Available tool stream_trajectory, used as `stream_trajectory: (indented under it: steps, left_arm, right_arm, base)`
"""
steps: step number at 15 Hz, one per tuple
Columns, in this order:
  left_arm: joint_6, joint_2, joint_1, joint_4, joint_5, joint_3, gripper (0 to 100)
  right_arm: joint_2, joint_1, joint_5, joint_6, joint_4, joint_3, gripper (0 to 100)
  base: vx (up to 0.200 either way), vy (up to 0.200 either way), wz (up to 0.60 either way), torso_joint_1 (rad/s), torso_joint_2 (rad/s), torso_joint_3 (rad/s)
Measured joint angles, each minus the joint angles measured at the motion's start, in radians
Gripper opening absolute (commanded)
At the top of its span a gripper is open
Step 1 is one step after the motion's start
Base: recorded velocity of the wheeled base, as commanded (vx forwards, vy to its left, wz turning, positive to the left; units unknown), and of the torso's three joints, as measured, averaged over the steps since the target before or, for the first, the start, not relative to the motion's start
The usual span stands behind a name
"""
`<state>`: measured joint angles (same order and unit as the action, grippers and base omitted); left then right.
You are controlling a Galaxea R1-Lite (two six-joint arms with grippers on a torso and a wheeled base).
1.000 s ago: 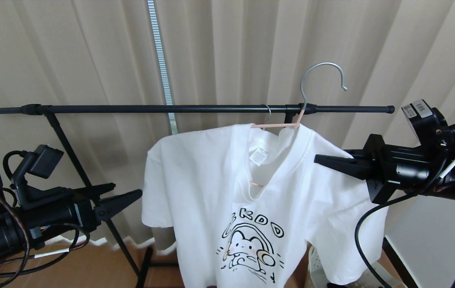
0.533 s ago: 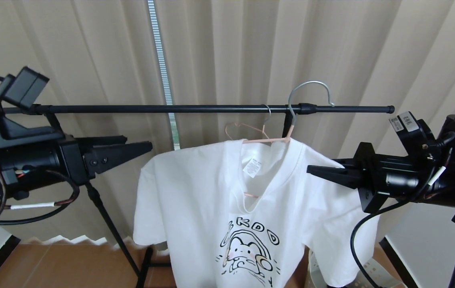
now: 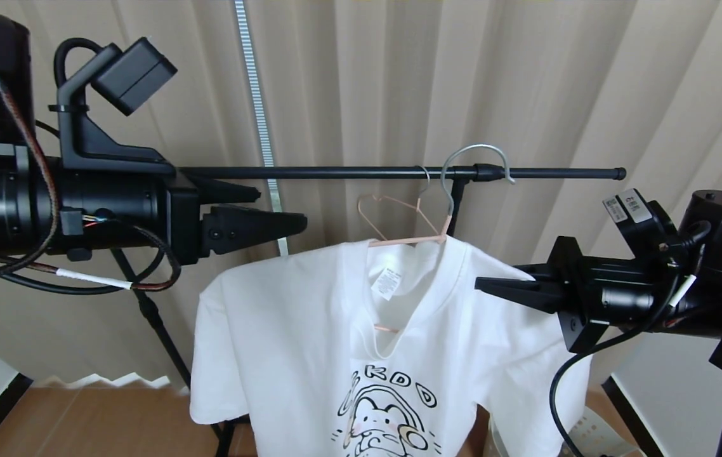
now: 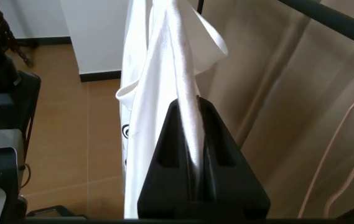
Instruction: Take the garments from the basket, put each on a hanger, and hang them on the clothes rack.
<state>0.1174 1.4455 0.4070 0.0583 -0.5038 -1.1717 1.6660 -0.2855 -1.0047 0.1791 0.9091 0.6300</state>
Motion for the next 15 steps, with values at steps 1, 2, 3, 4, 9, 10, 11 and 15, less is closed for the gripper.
stream_trajectory:
  steps: [1,2,3,4,9,10,11,15]
  left_arm:
    - [0.03,0.016,0.023,0.0,-0.001,-0.012,100]
    - [0.073,0.032,0.045,0.002,-0.004,-0.02,100]
    - [0.111,0.049,0.063,0.007,-0.004,-0.025,100]
    - [0.142,0.061,0.079,0.027,-0.006,-0.03,100]
    - [0.243,0.096,0.13,0.101,-0.052,-0.061,100]
    - [0.26,0.102,0.134,0.101,-0.052,-0.062,100]
    - [0.275,0.11,0.137,0.101,-0.052,-0.062,100]
    - [0.301,0.148,0.144,0.101,-0.051,-0.063,100]
  right_arm:
    - [0.001,-0.002,0.0,0.0,0.0,-0.001,0]
    - [0.004,-0.006,0.0,0.001,0.0,-0.002,0]
    - [0.006,-0.008,0.0,0.002,0.0,-0.002,0]
    - [0.007,-0.008,0.0,0.002,0.0,-0.002,0]
    - [0.009,-0.012,0.0,0.002,0.0,-0.003,0]
    - [0.008,-0.016,0.0,0.002,0.0,-0.003,0]
    - [0.007,-0.019,0.0,0.002,0.0,-0.004,0]
    - [-0.004,-0.029,0.001,0.002,0.0,-0.015,0]
  base:
    - [0.0,0.0,0.0,0.0,0.0,0.0]
    - [0.0,0.0,0.0,0.0,0.0,0.0]
    - [0.0,0.0,0.0,0.0,0.0,0.0]
    - [0.0,0.0,0.0,0.0,0.0,0.0]
    - [0.0,0.0,0.0,0.0,0.0,0.0]
    - [0.0,0.0,0.0,0.0,0.0,0.0]
    - [0.0,0.0,0.0,0.0,0.0,0.0]
    - [0.0,0.0,0.0,0.0,0.0,0.0]
